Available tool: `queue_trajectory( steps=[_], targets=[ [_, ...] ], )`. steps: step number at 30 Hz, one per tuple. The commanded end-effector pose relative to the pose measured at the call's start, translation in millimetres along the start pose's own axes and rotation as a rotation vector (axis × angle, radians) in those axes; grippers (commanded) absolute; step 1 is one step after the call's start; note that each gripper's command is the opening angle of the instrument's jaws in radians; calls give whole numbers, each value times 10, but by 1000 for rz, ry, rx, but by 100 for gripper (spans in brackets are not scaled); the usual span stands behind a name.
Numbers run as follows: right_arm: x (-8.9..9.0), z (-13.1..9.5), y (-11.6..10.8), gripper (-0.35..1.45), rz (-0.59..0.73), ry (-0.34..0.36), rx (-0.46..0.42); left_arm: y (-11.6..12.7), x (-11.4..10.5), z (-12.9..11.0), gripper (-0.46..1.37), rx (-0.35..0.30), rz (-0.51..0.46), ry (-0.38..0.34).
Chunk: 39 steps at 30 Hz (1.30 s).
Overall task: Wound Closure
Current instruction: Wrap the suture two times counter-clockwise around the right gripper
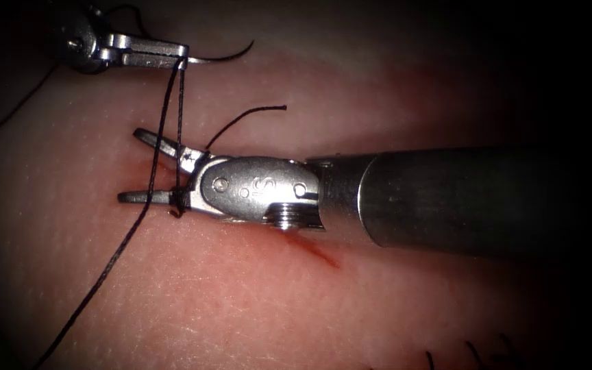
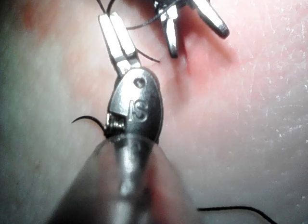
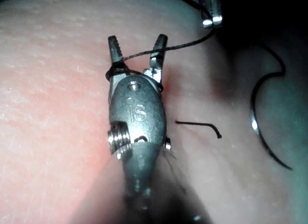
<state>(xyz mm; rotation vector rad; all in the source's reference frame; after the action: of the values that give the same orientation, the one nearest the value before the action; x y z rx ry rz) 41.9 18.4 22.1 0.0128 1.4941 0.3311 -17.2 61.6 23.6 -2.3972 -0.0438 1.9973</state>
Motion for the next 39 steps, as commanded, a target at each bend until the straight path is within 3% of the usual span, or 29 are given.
queue_trajectory(
  steps=[1,8,14,25,33,37,39],
  targets=[
    [-1,-2,1,83,14,27,3,6,-5,-1,-35,-27,-15,18],
    [0,-7,5,80,50,114,5,17,-18,-3,-35,-79,-57,37],
    [1,-13,8,76,112,252,33,15,-21,-6,-35,-94,-57,36],
    [-2,-13,7,70,141,260,60,12,-20,-18,-35,-84,-68,28],
    [-2,-14,7,70,143,261,65,8,-25,-20,-35,-102,7,45],
    [-1,-14,8,70,150,263,67,4,-25,-22,-35,-107,83,97],
    [-1,-14,8,70,151,264,67,1,-25,-22,-35,-108,128,164]
  ],
)
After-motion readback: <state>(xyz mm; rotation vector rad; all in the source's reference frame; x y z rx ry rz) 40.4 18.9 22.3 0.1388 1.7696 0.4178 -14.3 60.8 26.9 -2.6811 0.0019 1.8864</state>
